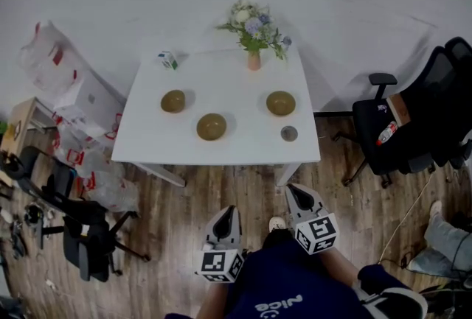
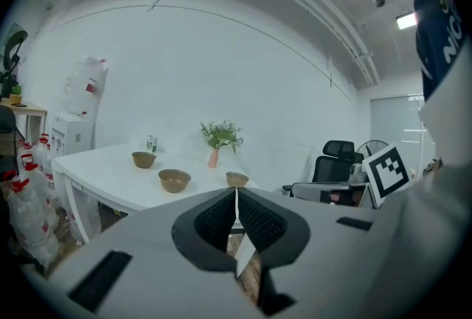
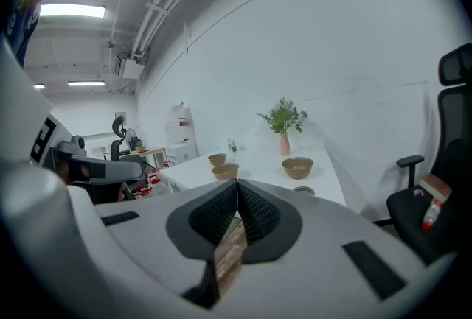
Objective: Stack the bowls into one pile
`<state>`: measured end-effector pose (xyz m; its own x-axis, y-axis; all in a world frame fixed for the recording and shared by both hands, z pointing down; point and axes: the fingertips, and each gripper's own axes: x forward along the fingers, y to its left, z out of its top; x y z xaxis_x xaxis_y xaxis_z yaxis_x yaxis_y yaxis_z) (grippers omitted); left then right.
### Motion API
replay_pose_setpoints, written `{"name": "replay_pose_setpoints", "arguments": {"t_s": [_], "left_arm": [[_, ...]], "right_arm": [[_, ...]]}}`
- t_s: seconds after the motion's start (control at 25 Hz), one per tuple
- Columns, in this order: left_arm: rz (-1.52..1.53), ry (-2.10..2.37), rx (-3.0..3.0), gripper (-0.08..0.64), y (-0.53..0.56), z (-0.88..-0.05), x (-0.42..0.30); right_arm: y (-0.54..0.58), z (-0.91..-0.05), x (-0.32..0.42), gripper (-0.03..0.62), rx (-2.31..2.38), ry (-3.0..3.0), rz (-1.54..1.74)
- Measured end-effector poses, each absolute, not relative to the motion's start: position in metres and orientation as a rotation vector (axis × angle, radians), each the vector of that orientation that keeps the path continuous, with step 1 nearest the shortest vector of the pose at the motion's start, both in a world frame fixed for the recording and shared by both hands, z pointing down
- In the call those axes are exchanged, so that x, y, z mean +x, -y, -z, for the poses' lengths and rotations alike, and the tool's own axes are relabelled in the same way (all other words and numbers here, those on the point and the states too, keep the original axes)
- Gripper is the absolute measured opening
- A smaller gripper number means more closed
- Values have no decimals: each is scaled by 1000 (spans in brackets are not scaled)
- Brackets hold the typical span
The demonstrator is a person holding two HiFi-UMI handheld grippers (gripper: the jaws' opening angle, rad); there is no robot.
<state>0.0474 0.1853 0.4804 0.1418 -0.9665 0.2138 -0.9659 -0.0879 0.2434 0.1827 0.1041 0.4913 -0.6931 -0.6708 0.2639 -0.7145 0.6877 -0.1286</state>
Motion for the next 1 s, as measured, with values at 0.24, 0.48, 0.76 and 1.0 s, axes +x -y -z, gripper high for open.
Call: {"name": "replay_pose_setpoints", "arguments": {"t_s": [0.24, 0.48, 0.76, 1.0], "left_arm": [[8, 1906, 2044, 26, -151, -486, 62], [24, 1911, 2028, 26, -126, -489, 75], [10, 1893, 2029, 26, -106, -495, 70], [-12, 1819, 2094, 26, -62, -502, 49]], "right_arm": [[-62, -497, 189, 23, 1025, 2723, -339], [-34, -498, 192, 23, 978, 2733, -346], [-16, -501, 197, 23, 1043, 2732, -413], [14, -510, 193, 23, 1152, 2660, -441]]}}
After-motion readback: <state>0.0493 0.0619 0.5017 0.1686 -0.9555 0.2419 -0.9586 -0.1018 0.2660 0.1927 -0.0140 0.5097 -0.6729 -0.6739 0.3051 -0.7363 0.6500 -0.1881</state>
